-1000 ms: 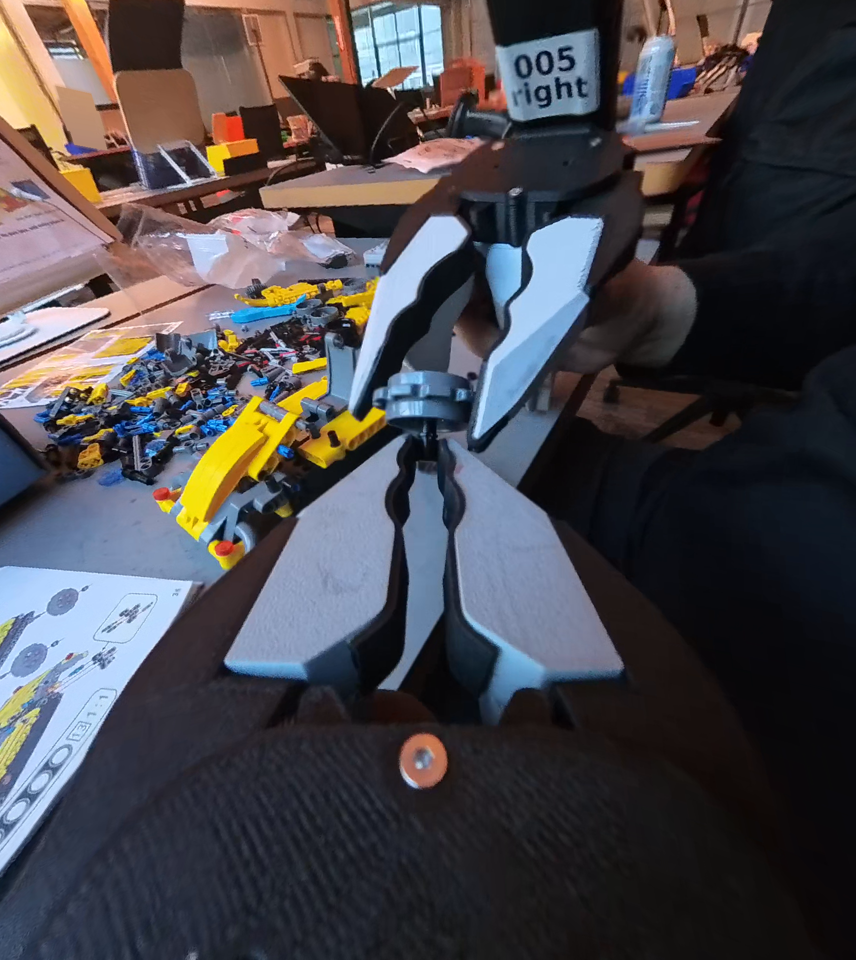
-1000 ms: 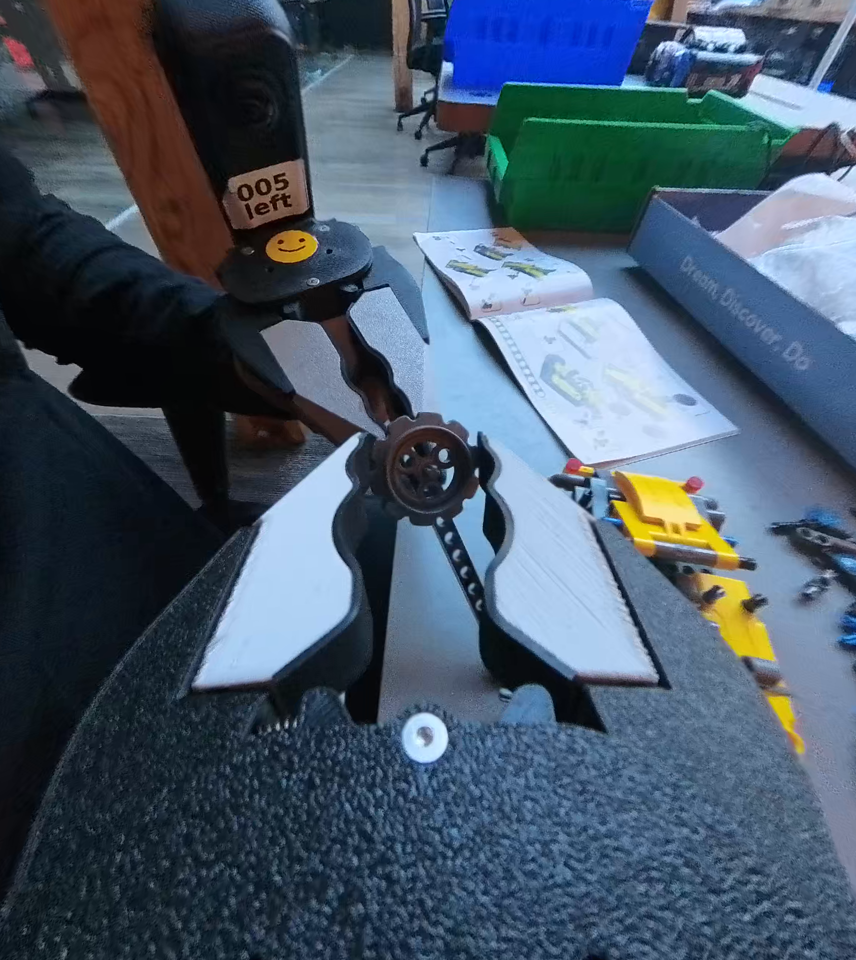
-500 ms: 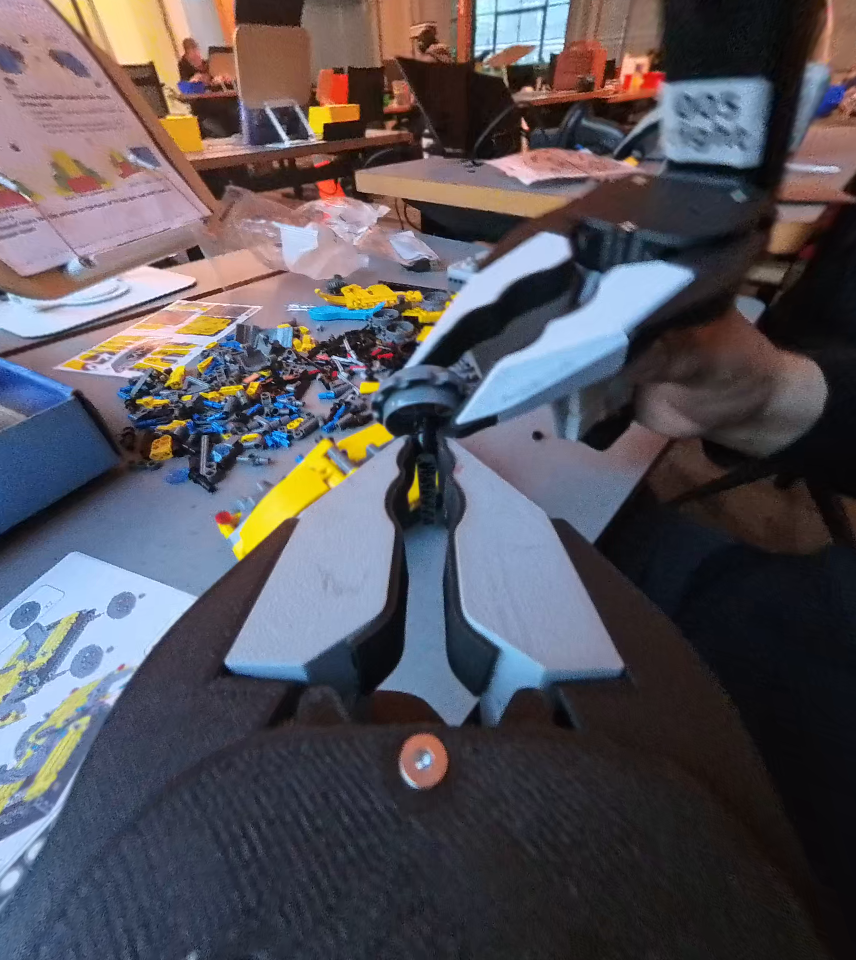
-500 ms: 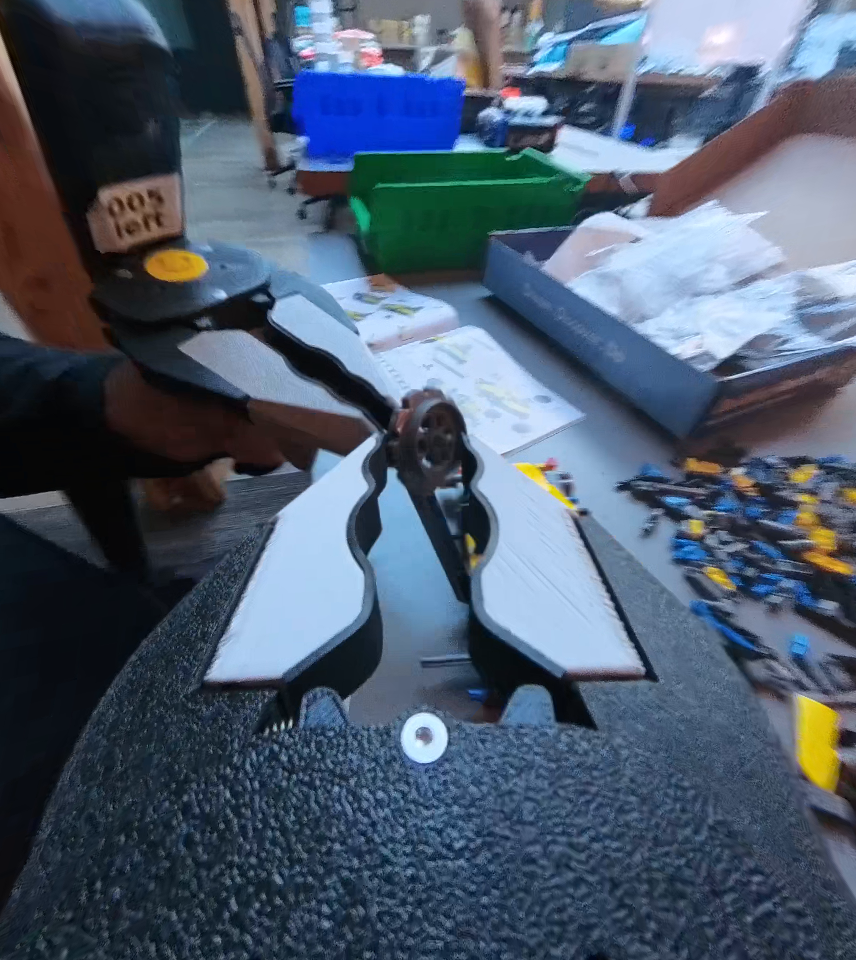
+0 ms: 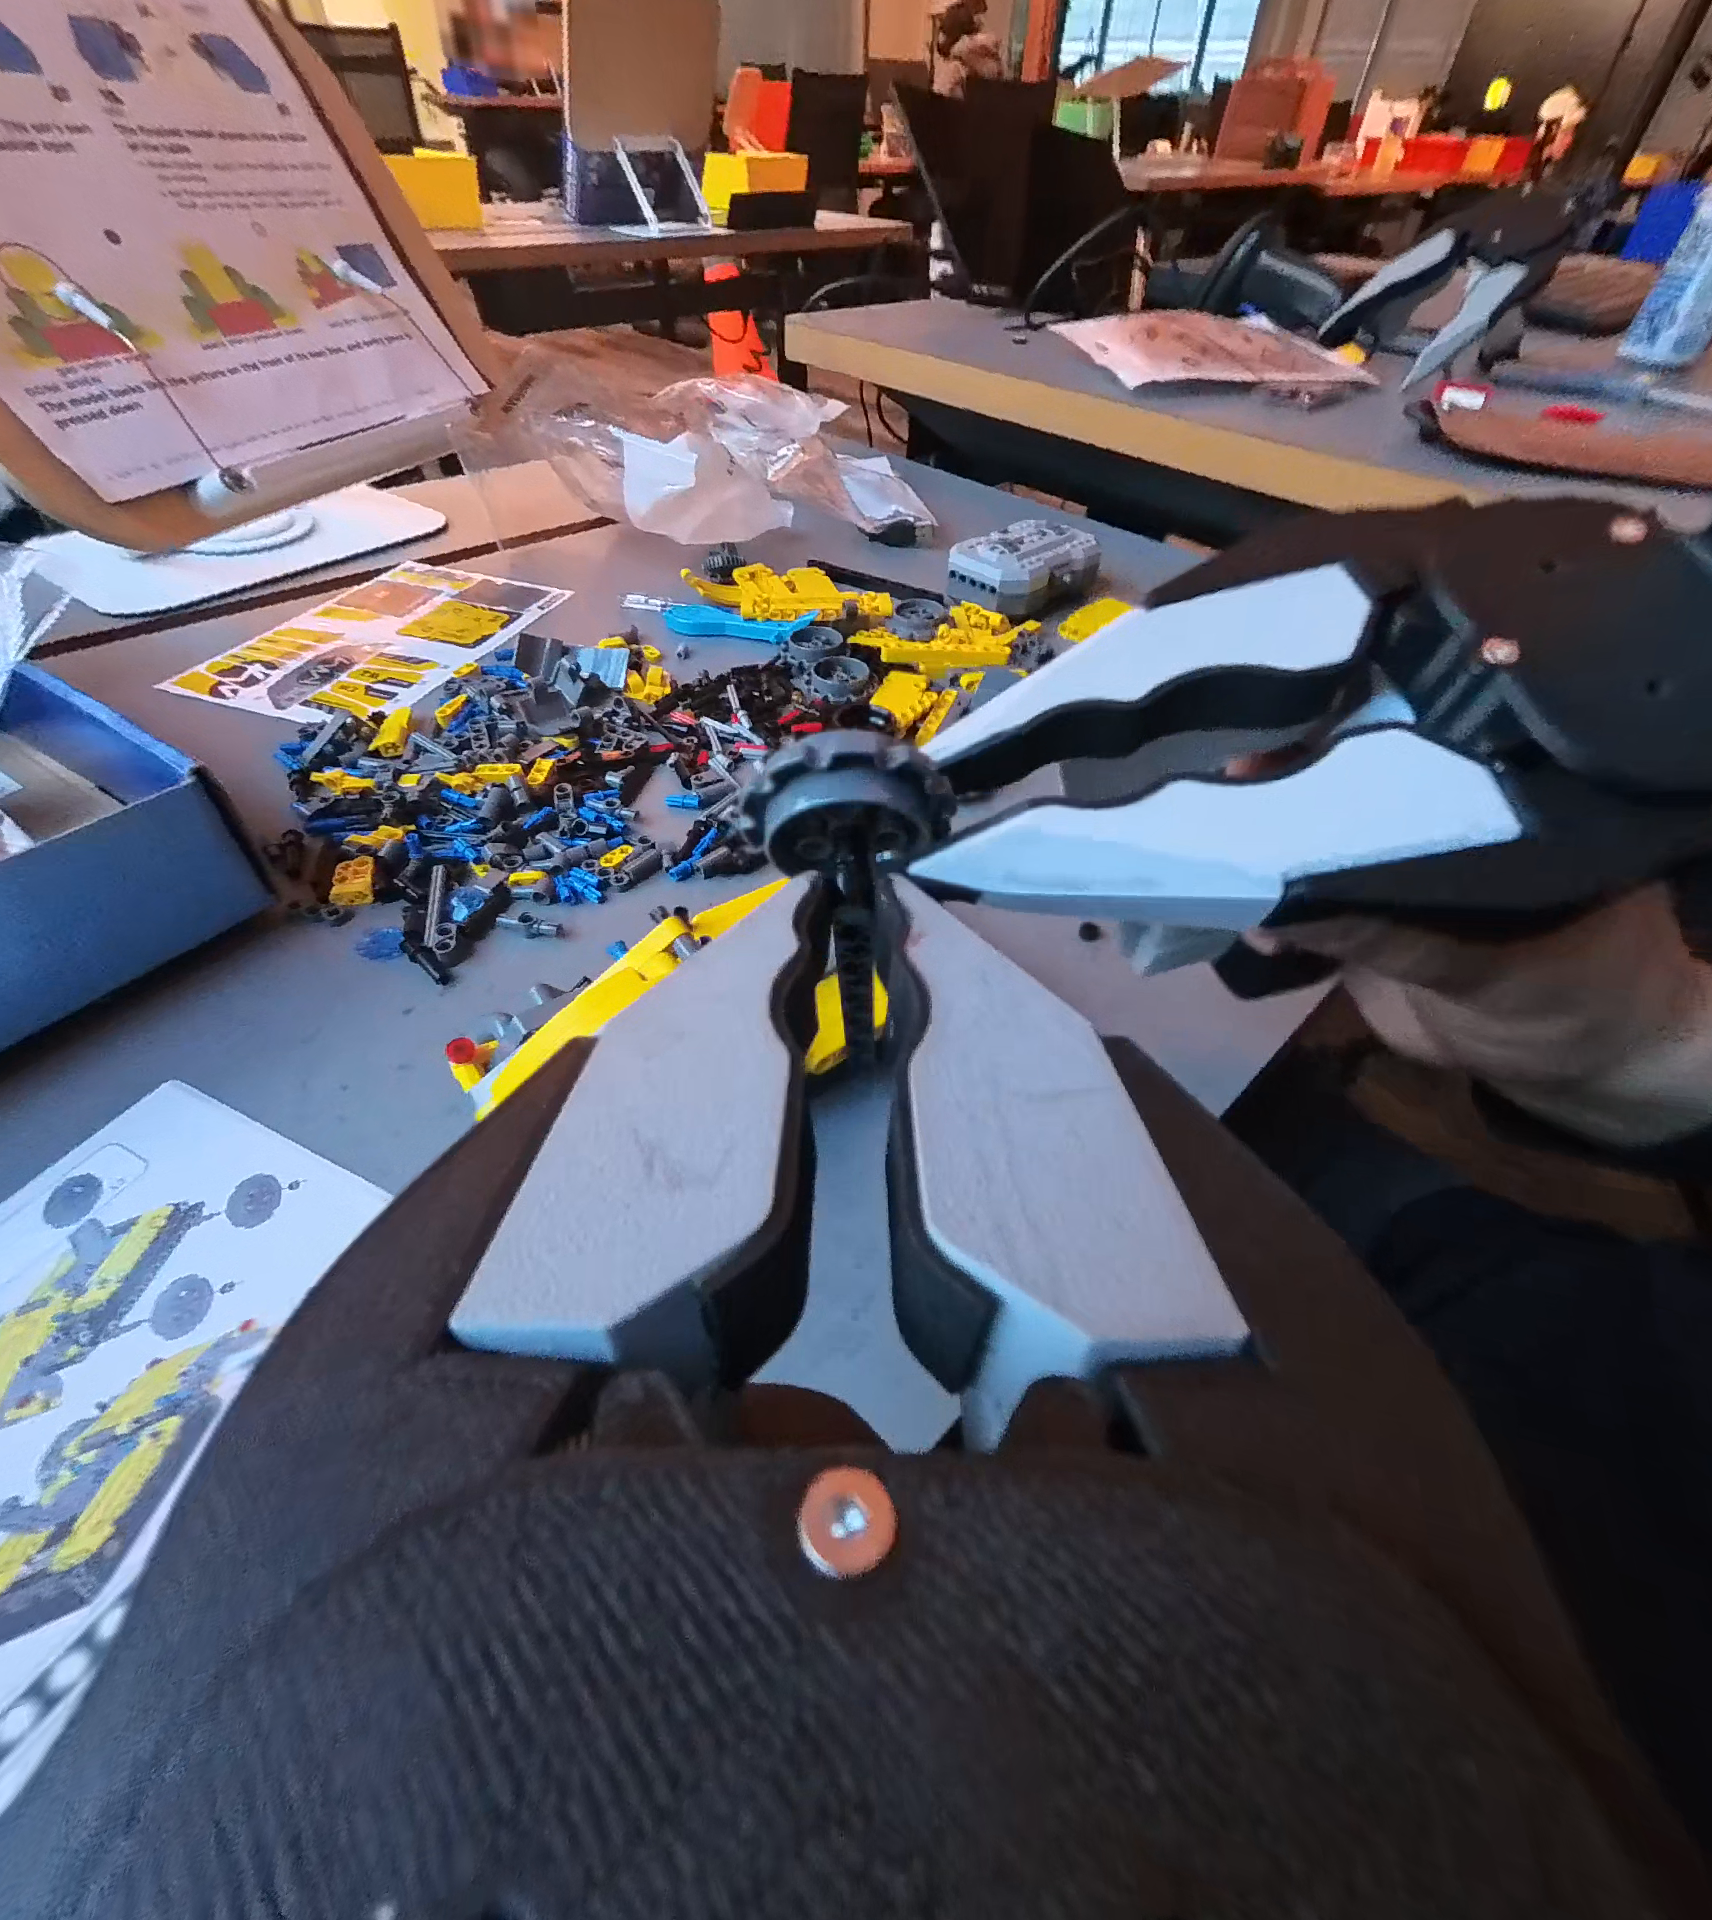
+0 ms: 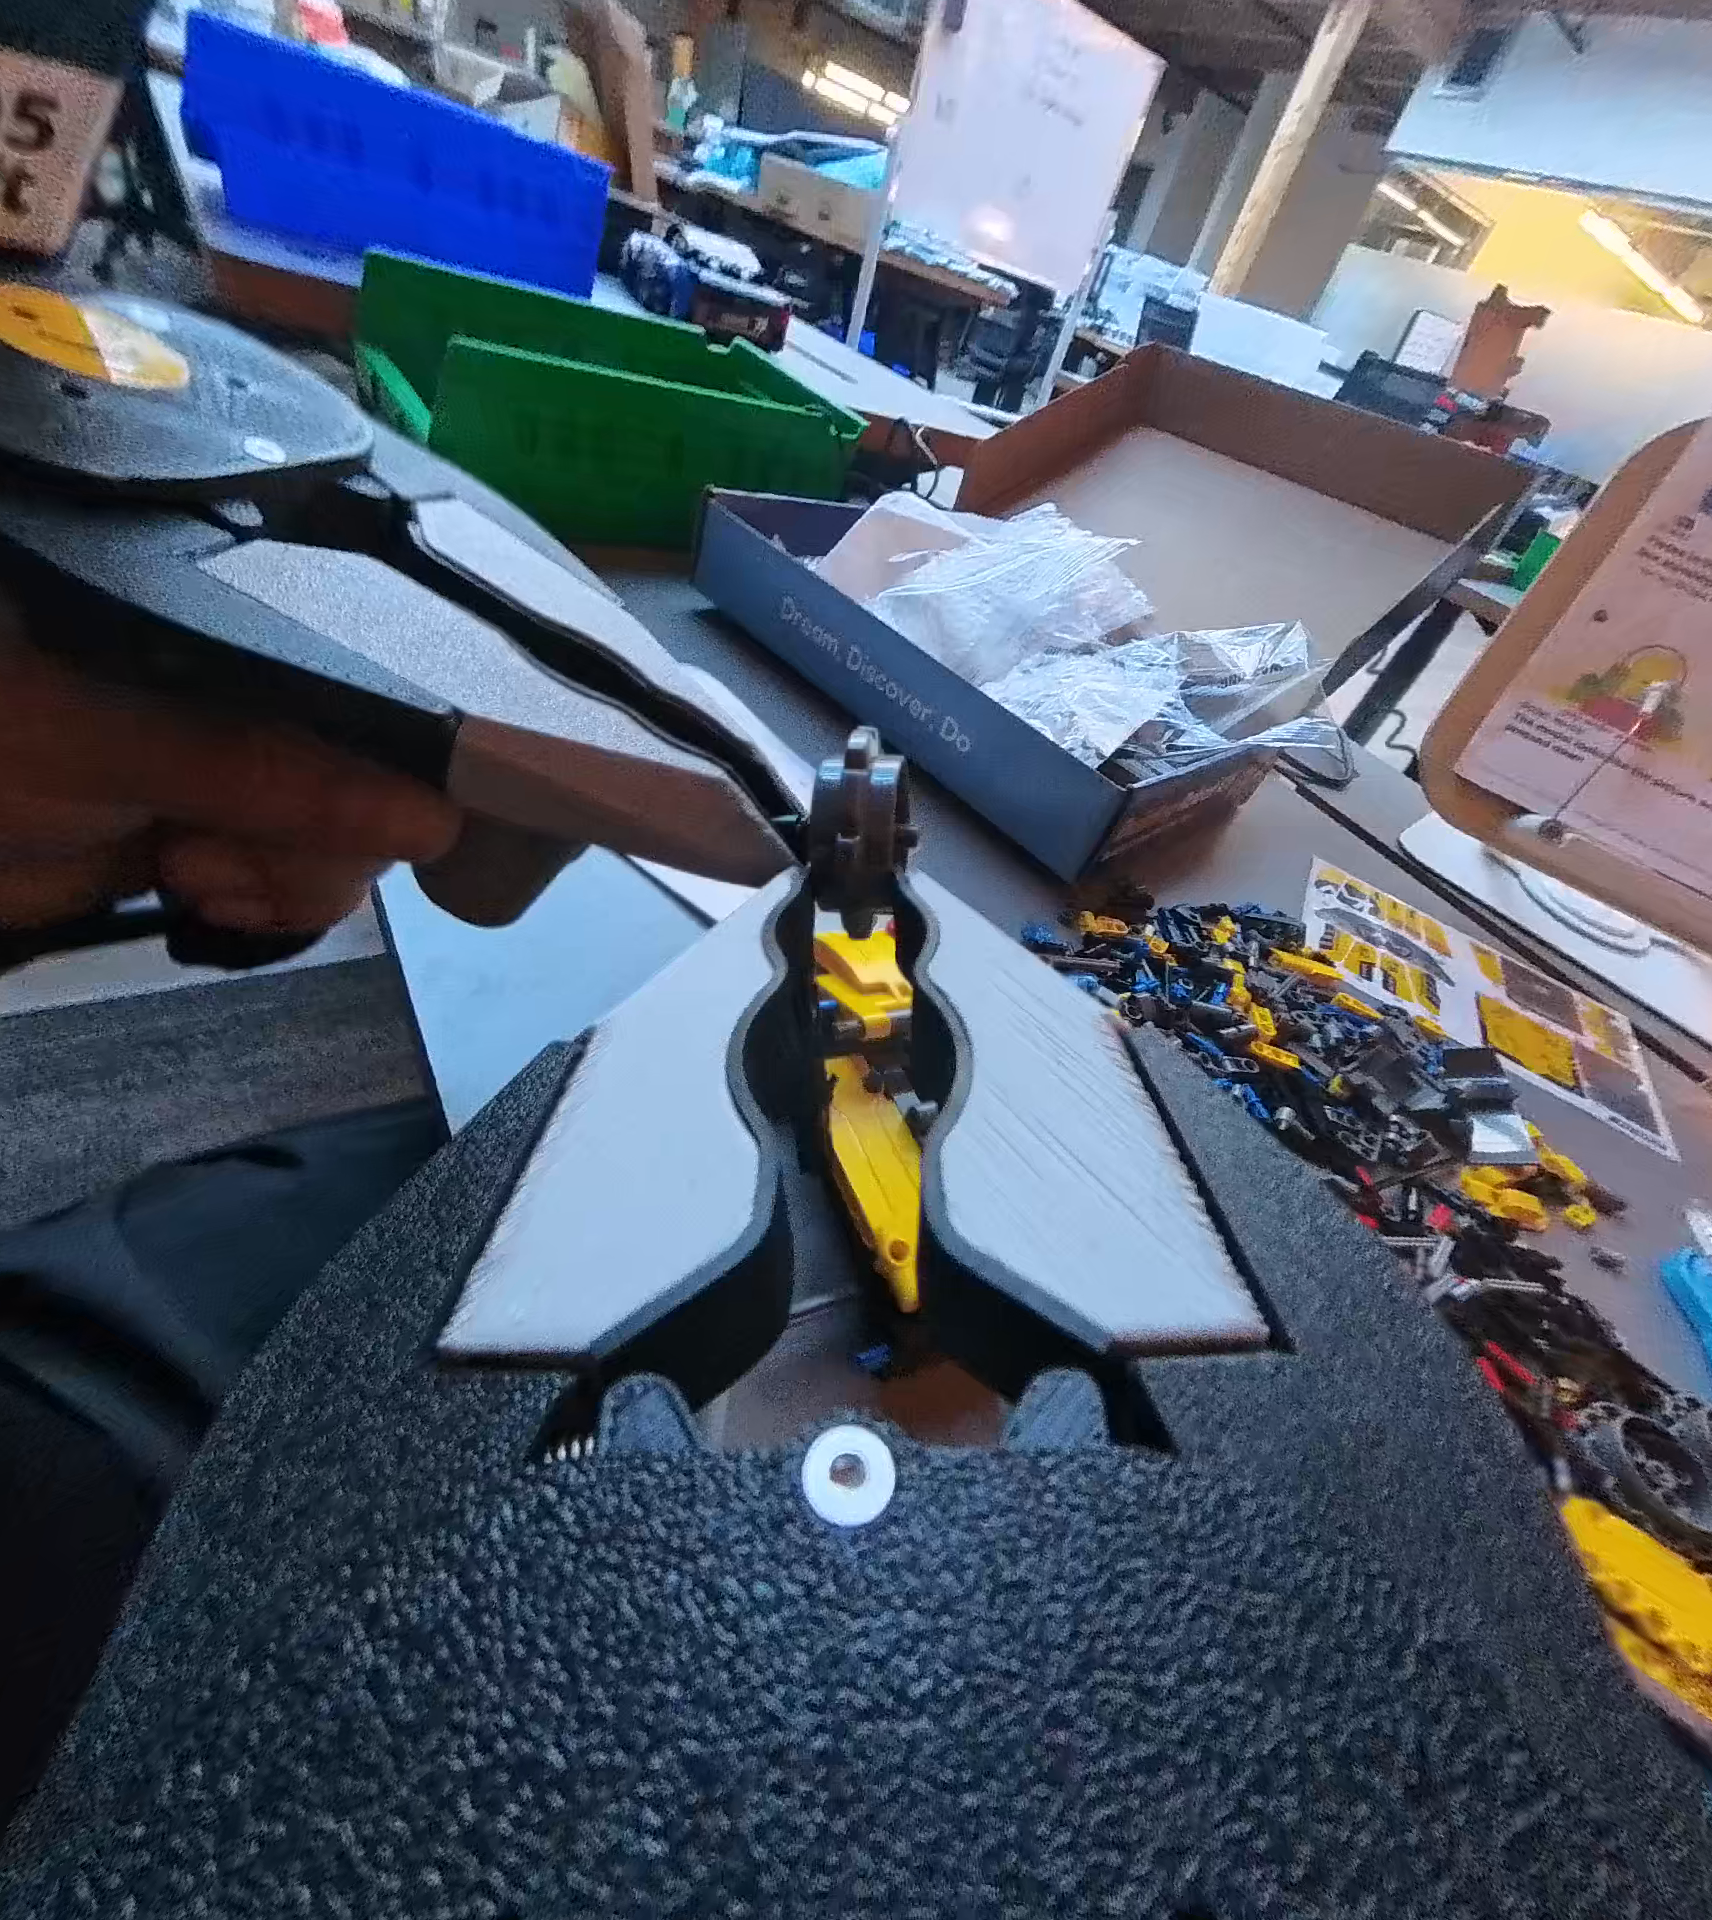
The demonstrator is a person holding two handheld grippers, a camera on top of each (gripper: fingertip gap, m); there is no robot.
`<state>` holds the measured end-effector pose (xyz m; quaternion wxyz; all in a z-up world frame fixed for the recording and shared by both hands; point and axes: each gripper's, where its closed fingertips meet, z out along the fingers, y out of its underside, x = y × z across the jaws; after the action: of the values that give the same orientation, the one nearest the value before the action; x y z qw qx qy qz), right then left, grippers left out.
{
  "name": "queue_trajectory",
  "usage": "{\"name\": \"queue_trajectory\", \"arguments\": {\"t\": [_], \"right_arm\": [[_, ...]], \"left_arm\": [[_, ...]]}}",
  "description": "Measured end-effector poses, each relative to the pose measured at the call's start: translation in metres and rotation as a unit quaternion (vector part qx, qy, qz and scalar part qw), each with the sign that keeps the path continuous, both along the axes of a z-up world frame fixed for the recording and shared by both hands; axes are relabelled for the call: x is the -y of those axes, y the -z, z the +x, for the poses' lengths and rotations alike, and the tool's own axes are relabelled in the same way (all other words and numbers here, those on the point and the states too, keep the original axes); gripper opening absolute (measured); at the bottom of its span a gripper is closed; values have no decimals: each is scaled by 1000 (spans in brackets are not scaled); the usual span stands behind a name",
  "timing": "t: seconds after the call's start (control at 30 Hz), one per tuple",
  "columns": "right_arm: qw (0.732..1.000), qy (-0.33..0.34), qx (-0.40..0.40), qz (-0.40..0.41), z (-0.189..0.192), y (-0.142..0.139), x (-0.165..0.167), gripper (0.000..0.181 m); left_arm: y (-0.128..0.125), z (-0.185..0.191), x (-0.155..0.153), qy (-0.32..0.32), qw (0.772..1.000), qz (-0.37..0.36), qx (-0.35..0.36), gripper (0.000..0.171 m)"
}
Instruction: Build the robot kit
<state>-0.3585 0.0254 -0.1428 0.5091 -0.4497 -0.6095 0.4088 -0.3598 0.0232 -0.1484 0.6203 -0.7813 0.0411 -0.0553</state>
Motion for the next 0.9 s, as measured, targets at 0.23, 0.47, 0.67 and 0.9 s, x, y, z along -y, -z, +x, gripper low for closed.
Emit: {"name": "queue_trajectory", "arguments": {"t": [0.23, 0.47, 0.67, 0.9], "right_arm": [[970, -59, -18, -233, -2, -6, -6, 14], [979, -58, -14, -194, -1, -6, -6, 14], [986, -57, -1, -154, -5, -2, -1, 14], [988, -33, -42, -146, -7, -17, -2, 19]], "left_arm": [[-10, -1, -5, -4, 998, 24, 54, 5], [-3, -1, -7, -12, 1000, 10, -24, 5], [1, -7, -4, -18, 994, -6, -105, 4], [-7, -5, -4, -64, 977, 29, -202, 5]]}}
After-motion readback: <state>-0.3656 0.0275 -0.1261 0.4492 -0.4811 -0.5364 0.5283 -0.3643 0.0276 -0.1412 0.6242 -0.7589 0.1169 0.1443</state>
